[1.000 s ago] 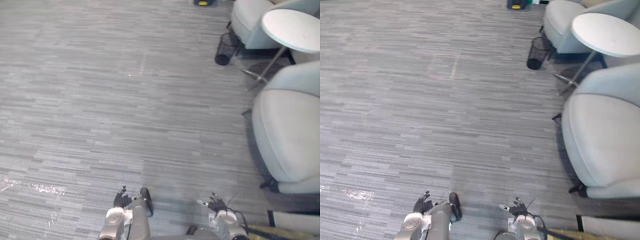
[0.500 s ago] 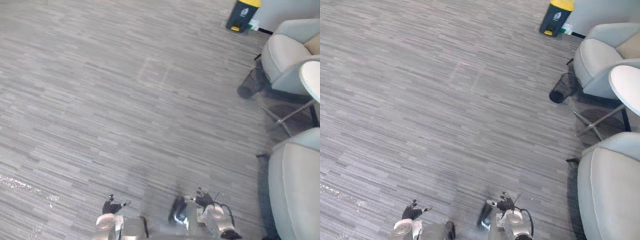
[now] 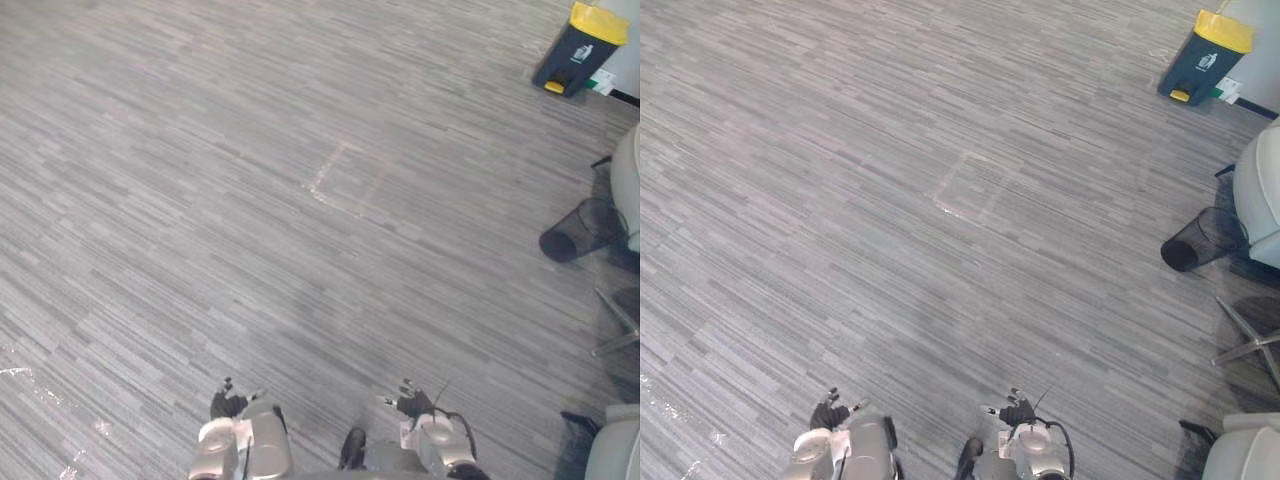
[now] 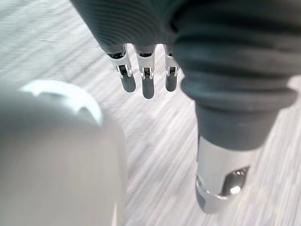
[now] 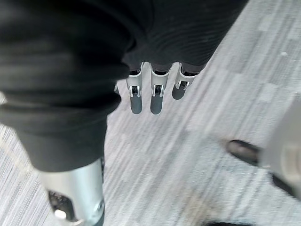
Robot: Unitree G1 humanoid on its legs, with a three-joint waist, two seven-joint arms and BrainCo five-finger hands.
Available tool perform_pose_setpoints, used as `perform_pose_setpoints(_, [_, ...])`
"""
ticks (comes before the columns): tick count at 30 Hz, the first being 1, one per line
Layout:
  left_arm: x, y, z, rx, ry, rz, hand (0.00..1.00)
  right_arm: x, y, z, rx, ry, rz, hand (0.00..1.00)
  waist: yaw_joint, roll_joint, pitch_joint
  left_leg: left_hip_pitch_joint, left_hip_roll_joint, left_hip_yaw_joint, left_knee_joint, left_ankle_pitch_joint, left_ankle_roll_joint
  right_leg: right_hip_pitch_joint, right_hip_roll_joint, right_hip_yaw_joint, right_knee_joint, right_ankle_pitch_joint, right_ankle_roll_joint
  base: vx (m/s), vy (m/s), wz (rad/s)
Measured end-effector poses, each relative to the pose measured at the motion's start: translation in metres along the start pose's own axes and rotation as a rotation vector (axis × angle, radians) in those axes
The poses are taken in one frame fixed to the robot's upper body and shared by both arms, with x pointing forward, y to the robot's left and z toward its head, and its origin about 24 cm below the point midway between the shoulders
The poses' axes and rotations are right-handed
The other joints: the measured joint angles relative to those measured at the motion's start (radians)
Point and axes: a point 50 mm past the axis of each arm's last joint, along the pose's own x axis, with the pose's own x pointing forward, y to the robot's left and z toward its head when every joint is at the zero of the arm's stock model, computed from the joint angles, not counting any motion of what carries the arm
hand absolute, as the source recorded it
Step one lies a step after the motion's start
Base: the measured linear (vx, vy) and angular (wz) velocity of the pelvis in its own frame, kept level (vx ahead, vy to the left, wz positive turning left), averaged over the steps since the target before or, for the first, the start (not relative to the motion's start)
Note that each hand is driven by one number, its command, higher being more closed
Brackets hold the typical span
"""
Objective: Organize the slippers on the shoe rack
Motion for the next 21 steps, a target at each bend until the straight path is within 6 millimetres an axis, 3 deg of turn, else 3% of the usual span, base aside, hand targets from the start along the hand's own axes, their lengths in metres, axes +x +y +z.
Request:
perform_pose_setpoints(1, [0.0, 0.001, -0.002, -0.001, 0.006, 0.002, 0.0, 0.0, 0.0, -0.001, -0.005, 0.002, -0.002, 0.0, 0.018, -0.004, 0.002, 0.02, -0.015, -0.013, -0.077, 0.198, 0.017, 0.036, -0.003, 0.015, -0.018, -0.014, 0.062, 0.51, 0.295, -0.2])
perform_pose_setpoints(2, [0.002, 0.005, 0.001, 0.015, 0.0, 0.009, 0.0, 0.0, 0.006, 0.0, -0.005, -0.001, 0.013, 0.0, 0.016, -0.031, 0.0, 0.02, -0.039, -0.002, -0.058, 0.167, 0.009, 0.05, -0.029, 0.01, -0.032, -0.013, 0.062, 0.52, 0.262, -0.01])
perform_pose_setpoints(4, [0.003, 0.011, 0.002, 0.025, 0.005, 0.024, 0.0, 0.0, 0.015, 0.006, -0.002, -0.021, 0.035, 0.0, 0.02, -0.038, 0.0, -0.004, -0.044, -0.009, 0.058, 0.048, 0.035, 0.049, -0.051, 0.027, 0.034, 0.03, 0.079, 0.52, 0.277, 0.09])
perform_pose_setpoints(6, [0.002, 0.021, -0.012, 0.058, 0.071, 0.042, 0.0, -0.001, 0.019, 0.005, 0.004, -0.016, 0.049, 0.0, 0.023, -0.045, 0.001, 0.067, -0.059, 0.02, 0.099, -0.052, 0.062, -0.053, -0.137, 0.067, 0.366, 0.049, 0.118, 0.56, 0.317, -0.15])
perform_pose_setpoints(7, [0.001, 0.023, -0.018, 0.065, 0.097, 0.047, 0.0, -0.001, 0.019, 0.005, 0.004, -0.017, 0.051, 0.0, 0.02, -0.042, 0.003, 0.104, -0.063, 0.03, 0.098, -0.077, 0.069, -0.103, -0.159, 0.087, 0.525, 0.059, 0.117, 0.49, 0.206, -0.22])
perform_pose_setpoints(9, [-0.005, 0.027, -0.031, 0.091, 0.141, 0.048, 0.0, -0.002, 0.019, 0.001, 0.005, -0.008, 0.055, 0.0, 0.001, -0.031, 0.01, 0.229, -0.071, 0.039, 0.07, -0.128, 0.086, -0.215, -0.21, 0.037, 0.886, 0.041, 0.046, 0.55, 0.163, -0.1])
perform_pose_setpoints(11, [-0.007, 0.03, -0.036, 0.094, 0.155, 0.052, 0.0, -0.003, 0.018, -0.003, 0.003, 0.001, 0.054, 0.0, -0.012, -0.023, 0.015, 0.349, -0.082, 0.044, -0.028, -0.135, 0.085, -0.308, -0.208, -0.033, 0.959, 0.003, -0.003, 0.45, 0.08, -0.04])
perform_pose_setpoints(14, [-0.007, 0.027, -0.036, 0.091, 0.154, 0.047, 0.0, -0.003, 0.014, -0.003, -0.008, -0.005, 0.044, 0.0, -0.035, -0.011, 0.022, 0.468, -0.077, 0.042, -0.13, -0.135, 0.084, -0.444, -0.155, -0.104, 0.785, -0.055, -0.009, 0.52, 0.019, 0.04])
perform_pose_setpoints(15, [-0.007, 0.022, -0.036, 0.084, 0.154, 0.037, 0.0, -0.002, 0.01, 0.001, -0.013, -0.021, 0.036, 0.0, -0.047, 0.004, 0.031, 0.524, -0.062, 0.044, -0.172, -0.135, 0.084, -0.485, -0.097, -0.116, 0.606, -0.049, -0.014, 0.63, -0.047, 0.04])
perform_pose_setpoints(16, [-0.007, 0.018, -0.035, 0.08, 0.152, 0.026, 0.0, 0.0, 0.008, 0.004, -0.019, -0.029, 0.031, 0.0, -0.056, 0.017, 0.038, 0.561, -0.05, 0.044, -0.196, -0.135, 0.084, -0.504, -0.05, -0.113, 0.441, -0.014, -0.006, 0.68, -0.075, 0.14])
perform_pose_setpoints(17, [-0.007, 0.012, -0.034, 0.096, 0.145, 0.004, 0.0, 0.0, 0.005, 0.006, -0.015, -0.036, 0.024, 0.0, -0.062, 0.018, 0.038, 0.606, -0.05, 0.042, -0.225, -0.135, 0.075, -0.51, 0.004, -0.107, 0.22, 0.083, 0.004, 0.58, -0.086, 0.23])
perform_pose_setpoints(18, [-0.007, 0.009, -0.034, 0.108, 0.142, -0.007, 0.0, -0.001, 0.004, 0.003, -0.008, -0.031, 0.019, 0.0, -0.062, 0.012, 0.035, 0.628, -0.057, 0.04, -0.236, -0.139, 0.055, -0.513, 0.022, -0.1, 0.136, 0.137, -0.002, 0.63, -0.141, 0.38])
perform_pose_setpoints(19, [-0.008, 0.008, -0.035, 0.135, 0.142, -0.018, 0.0, -0.003, 0.003, -0.005, -0.004, -0.01, 0.016, 0.0, -0.063, -0.012, 0.018, 0.682, -0.071, 0.018, -0.235, -0.166, 0.008, -0.523, 0.036, -0.061, 0.091, 0.229, -0.055, 0.68, -0.173, 0.49])
perform_pose_setpoints(20, [-0.008, 0.002, -0.036, 0.143, 0.146, -0.031, 0.0, -0.002, -0.005, -0.001, -0.009, -0.025, -0.001, 0.0, -0.074, 0.002, 0.005, 0.714, -0.054, -0.013, -0.21, -0.182, -0.015, -0.541, 0.044, -0.009, 0.2, 0.288, -0.125, 0.7, -0.171, 0.48])
perform_pose_setpoints(21, [-0.011, -0.003, -0.04, 0.135, 0.155, -0.045, 0.0, -0.002, -0.007, 0.0, -0.007, -0.026, -0.007, 0.0, -0.071, 0.032, -0.026, 0.674, -0.028, -0.021, -0.14, -0.169, -0.036, -0.568, 0.045, -0.022, 0.262, 0.229, -0.125, 0.57, -0.136, 0.37])
